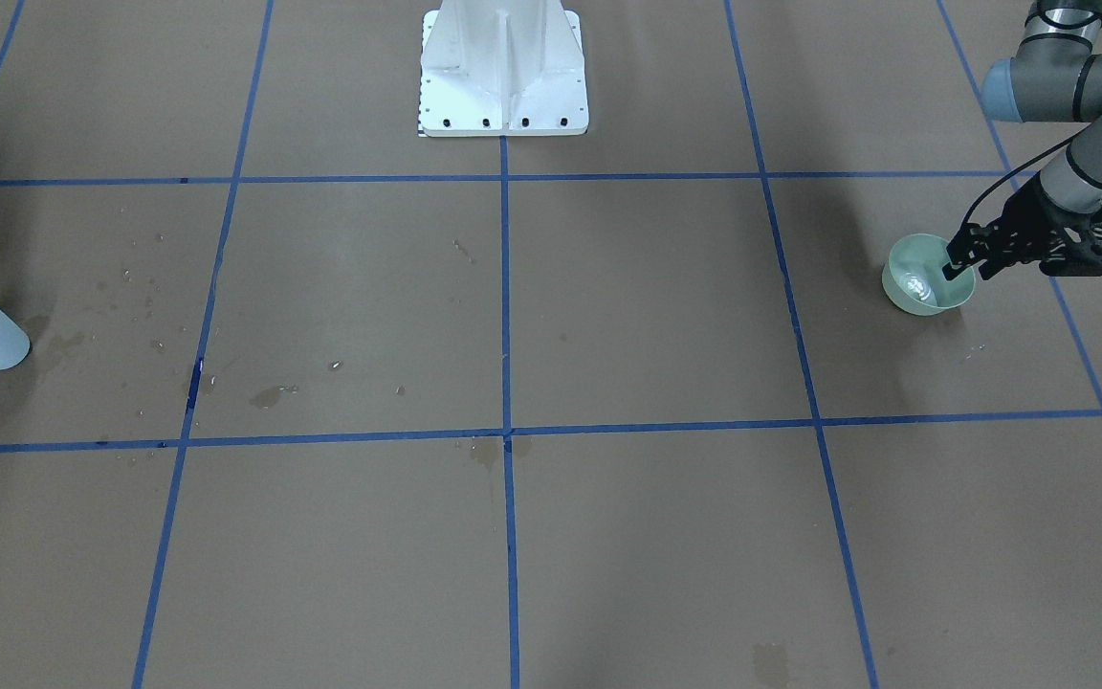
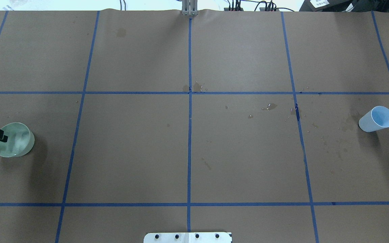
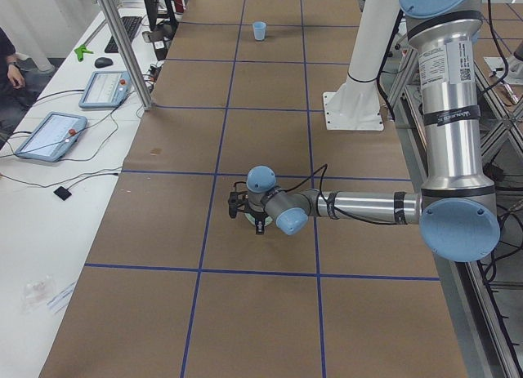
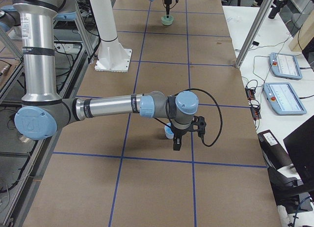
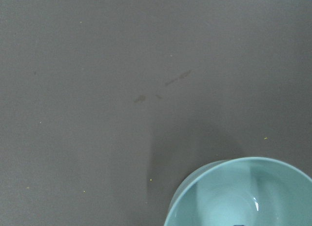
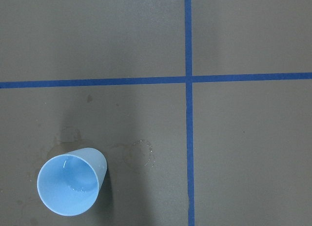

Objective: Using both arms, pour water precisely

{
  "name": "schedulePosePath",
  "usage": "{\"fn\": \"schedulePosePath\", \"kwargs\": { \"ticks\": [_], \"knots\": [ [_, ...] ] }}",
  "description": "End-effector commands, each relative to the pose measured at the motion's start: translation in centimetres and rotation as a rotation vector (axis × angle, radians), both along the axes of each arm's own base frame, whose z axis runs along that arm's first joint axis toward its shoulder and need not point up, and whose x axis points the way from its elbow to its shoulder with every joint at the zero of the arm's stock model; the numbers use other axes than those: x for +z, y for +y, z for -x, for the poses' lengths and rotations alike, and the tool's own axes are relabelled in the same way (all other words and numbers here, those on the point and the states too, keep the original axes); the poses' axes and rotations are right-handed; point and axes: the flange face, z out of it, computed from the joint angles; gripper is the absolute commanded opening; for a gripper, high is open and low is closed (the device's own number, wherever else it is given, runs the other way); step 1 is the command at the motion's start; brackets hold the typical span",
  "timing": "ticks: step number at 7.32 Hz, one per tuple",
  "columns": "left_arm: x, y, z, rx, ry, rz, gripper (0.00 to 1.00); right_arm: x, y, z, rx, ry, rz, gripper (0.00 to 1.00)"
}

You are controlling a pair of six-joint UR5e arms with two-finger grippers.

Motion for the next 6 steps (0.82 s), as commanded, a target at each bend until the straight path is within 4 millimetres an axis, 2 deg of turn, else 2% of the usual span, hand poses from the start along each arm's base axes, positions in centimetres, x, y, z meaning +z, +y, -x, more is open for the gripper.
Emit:
{"fn": "schedulePosePath", "kwargs": {
  "ticks": [1,2,4,6],
  "knots": [
    [0.05,0.08,-0.01,-0.001,0.001,0.008,0.46,0.04,0.0,0.0,0.0,0.0,0.001,0.99],
    [0.13,0.09,-0.01,-0.001,0.0,0.009,0.28,-0.04,0.0,0.0,0.0,0.0,-0.001,0.99],
    [0.05,0.08,-0.01,0.0,0.001,0.007,0.02,0.16,-0.06,0.04,0.0,-0.005,0.004,0.99],
    [-0.62,0.09,-0.1,0.007,0.018,0.01,0.0,-0.13,-0.13,0.03,0.007,-0.003,0.005,0.99]
  ]
}}
